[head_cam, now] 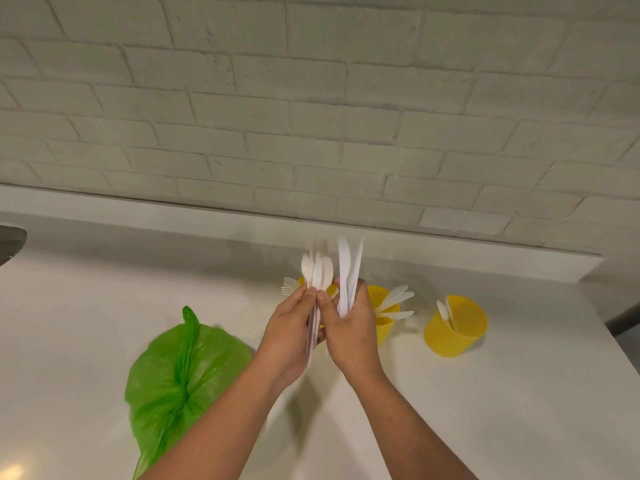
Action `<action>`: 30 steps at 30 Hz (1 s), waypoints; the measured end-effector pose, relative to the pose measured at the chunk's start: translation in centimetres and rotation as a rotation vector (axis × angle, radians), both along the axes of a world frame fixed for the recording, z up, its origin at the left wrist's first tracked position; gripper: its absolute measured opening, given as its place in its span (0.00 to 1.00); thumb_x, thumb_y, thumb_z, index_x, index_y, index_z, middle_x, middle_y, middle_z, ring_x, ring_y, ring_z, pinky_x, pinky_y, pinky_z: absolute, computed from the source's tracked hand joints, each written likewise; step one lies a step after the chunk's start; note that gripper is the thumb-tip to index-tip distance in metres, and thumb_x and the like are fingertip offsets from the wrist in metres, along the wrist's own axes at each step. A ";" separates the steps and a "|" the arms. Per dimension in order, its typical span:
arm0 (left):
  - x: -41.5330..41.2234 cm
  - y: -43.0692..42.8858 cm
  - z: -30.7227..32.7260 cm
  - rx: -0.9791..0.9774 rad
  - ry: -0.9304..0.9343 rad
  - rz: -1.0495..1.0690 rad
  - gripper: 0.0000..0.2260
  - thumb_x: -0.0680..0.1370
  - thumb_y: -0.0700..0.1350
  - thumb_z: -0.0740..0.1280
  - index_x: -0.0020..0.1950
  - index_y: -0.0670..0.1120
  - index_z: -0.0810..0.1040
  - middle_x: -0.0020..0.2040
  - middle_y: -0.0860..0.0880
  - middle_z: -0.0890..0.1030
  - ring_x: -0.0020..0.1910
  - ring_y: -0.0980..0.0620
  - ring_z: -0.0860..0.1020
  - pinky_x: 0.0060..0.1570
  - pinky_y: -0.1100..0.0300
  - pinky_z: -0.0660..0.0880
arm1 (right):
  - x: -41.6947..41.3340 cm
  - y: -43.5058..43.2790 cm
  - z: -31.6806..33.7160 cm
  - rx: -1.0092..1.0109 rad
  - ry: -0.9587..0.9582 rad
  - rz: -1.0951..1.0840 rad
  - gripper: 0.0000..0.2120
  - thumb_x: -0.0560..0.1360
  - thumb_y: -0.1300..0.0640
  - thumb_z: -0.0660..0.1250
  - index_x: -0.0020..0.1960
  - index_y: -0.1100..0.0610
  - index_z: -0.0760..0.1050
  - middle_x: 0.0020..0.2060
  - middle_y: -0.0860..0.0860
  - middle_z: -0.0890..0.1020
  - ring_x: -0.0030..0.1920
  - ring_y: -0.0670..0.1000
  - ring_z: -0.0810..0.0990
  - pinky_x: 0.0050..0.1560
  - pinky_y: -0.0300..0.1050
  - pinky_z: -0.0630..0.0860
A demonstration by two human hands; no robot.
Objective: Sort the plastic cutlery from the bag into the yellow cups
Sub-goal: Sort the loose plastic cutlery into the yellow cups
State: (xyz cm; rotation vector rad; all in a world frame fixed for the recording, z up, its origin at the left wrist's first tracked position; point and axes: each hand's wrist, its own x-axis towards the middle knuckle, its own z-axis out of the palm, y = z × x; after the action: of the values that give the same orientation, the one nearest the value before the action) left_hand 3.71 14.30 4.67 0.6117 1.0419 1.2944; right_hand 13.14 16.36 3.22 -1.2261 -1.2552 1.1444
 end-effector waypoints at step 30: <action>0.5 -0.4 0.5 -0.030 -0.268 -0.064 0.14 0.85 0.43 0.62 0.67 0.39 0.79 0.61 0.36 0.83 0.56 0.41 0.85 0.40 0.51 0.83 | 3.5 -0.6 -0.5 -0.085 -0.057 0.214 0.05 0.81 0.54 0.70 0.52 0.55 0.80 0.43 0.54 0.86 0.44 0.49 0.86 0.43 0.42 0.81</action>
State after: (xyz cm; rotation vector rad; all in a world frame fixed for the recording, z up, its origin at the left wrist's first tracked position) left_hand 4.25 13.92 5.15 0.4313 0.8128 1.2631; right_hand 16.59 15.79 2.69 -1.2158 -1.4193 1.3365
